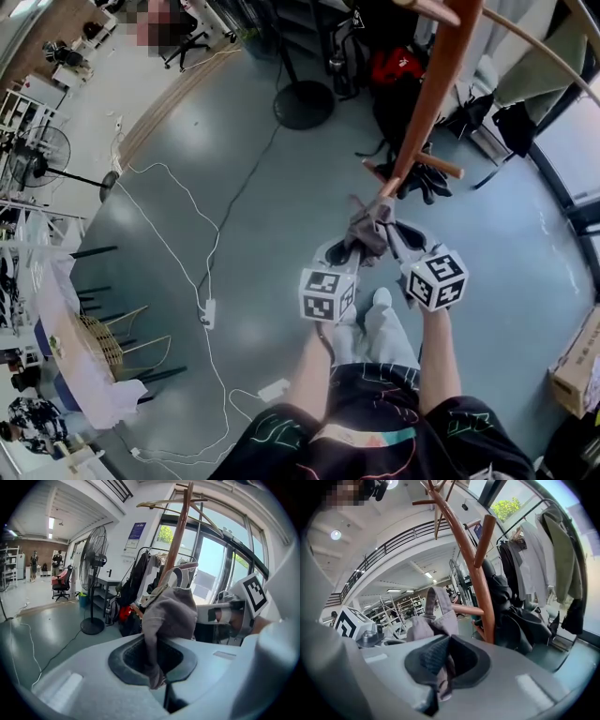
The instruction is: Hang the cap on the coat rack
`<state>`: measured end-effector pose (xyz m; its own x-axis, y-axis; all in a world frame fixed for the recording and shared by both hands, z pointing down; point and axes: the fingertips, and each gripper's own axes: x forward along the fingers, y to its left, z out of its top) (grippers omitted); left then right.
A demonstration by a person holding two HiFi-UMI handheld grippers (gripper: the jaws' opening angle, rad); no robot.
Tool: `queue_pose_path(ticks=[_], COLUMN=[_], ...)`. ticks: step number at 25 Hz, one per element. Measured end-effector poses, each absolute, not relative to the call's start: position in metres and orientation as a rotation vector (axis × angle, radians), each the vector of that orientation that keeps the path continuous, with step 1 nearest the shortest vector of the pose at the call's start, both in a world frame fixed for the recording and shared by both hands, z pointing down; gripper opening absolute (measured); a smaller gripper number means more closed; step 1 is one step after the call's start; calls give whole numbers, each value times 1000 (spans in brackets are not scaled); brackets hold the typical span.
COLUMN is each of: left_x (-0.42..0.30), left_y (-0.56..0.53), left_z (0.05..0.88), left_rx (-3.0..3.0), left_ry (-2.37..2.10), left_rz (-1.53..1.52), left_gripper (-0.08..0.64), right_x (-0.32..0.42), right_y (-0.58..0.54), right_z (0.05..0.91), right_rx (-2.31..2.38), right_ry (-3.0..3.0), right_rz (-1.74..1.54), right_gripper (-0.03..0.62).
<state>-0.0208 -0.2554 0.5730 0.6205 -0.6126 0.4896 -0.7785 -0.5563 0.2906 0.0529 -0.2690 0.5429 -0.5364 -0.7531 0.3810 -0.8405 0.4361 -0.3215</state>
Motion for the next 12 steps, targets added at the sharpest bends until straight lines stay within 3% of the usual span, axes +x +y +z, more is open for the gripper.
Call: queue_pose_path(ticks=[12], left_x=[-8], left_y=[-266], left_z=[592], left_rx=[2292], left_ry=[-1144], left_rz=[519], left_gripper=[29], right_x=[63], right_y=[-291], right_z=[564], right_rx=[1320], right_ry=[-2528], right_rz=[801], right_gripper=[8])
